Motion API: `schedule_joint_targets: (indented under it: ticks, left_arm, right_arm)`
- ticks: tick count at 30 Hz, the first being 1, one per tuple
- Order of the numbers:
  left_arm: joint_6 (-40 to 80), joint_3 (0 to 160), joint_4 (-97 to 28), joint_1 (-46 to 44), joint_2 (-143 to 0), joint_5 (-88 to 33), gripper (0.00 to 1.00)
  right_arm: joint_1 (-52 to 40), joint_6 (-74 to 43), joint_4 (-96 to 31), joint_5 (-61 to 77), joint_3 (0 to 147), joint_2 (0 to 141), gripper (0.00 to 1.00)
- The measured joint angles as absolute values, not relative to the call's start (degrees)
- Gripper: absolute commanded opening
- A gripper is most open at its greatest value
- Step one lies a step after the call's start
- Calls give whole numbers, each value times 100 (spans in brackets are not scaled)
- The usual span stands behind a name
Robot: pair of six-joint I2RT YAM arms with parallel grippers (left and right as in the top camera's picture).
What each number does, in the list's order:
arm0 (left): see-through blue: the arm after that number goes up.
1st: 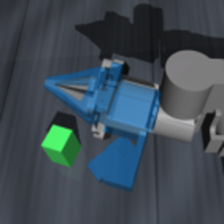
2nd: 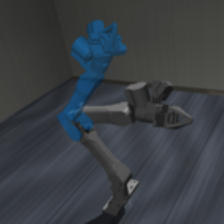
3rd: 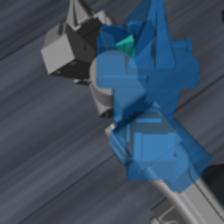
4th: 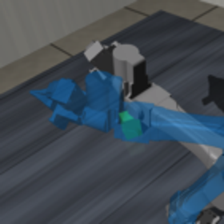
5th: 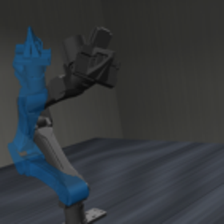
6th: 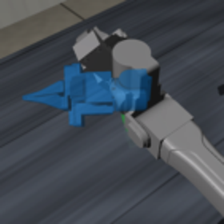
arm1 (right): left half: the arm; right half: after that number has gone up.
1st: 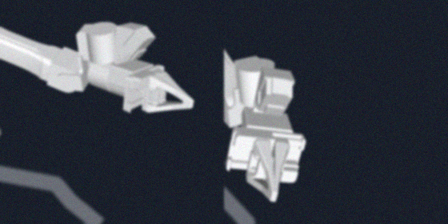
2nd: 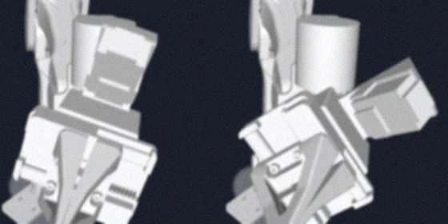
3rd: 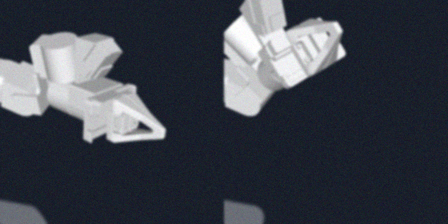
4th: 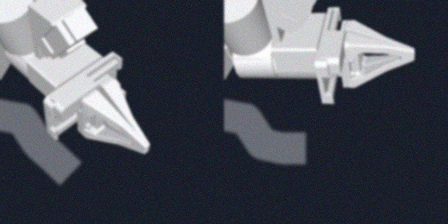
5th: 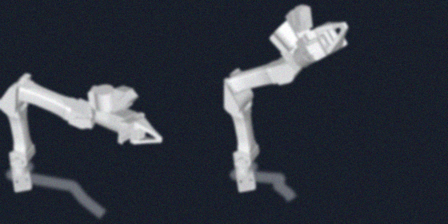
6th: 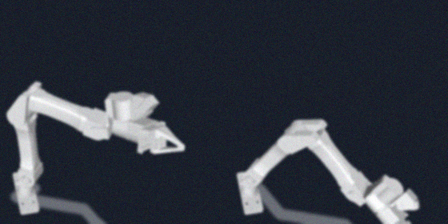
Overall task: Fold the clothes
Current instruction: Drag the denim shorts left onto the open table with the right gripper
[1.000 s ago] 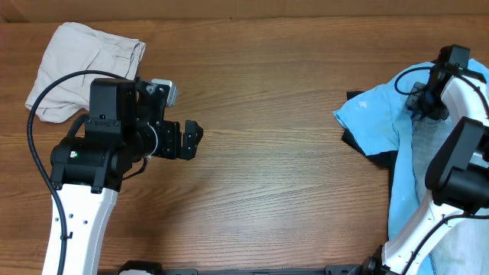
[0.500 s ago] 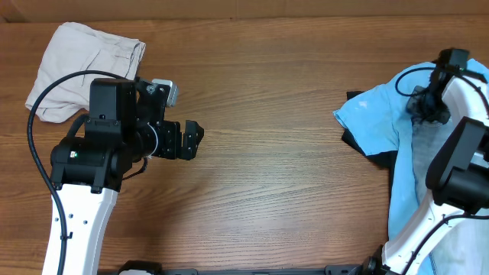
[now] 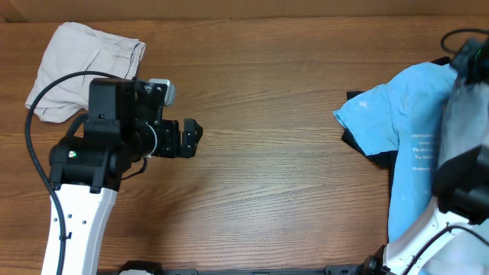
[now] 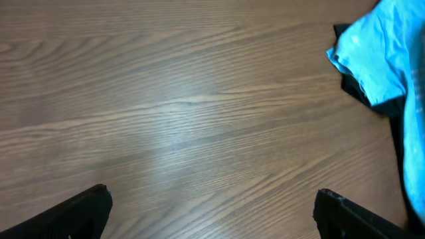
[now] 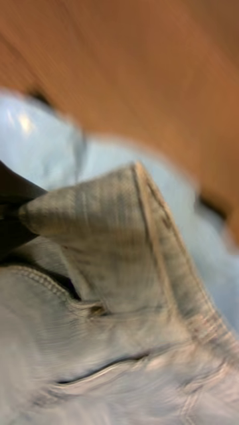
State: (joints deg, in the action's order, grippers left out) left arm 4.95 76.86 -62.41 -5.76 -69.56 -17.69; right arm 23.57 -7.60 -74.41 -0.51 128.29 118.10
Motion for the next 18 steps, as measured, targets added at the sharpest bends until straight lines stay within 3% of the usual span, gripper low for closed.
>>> schedule_joint_targets:
  ticks: [6, 11, 15, 16, 18]
  left_arm:
    - [753, 8464, -6431, -287, -6967, -1584, 100]
    - [847, 9244, -6473, -64, -6967, -1387, 100]
    - [873, 9762, -6471, 51, -6965, -1085, 100]
    - [873, 9848, -6471, 54, -6965, -1022, 100]
    - [869, 9974, -6471, 51, -6965, -919, 100]
  right_arm:
    - [906, -550, -7964, 523, 13738, 10704, 4]
    - [-1404, -484, -8350, 825, 13865, 10101, 8]
    - [-3358, -478, -8403, 893, 13869, 10259, 72]
    - [-3833, -464, -8401, 779, 13869, 10355, 84]
    - [-4576, -506, -8423, 423, 13867, 10525, 95]
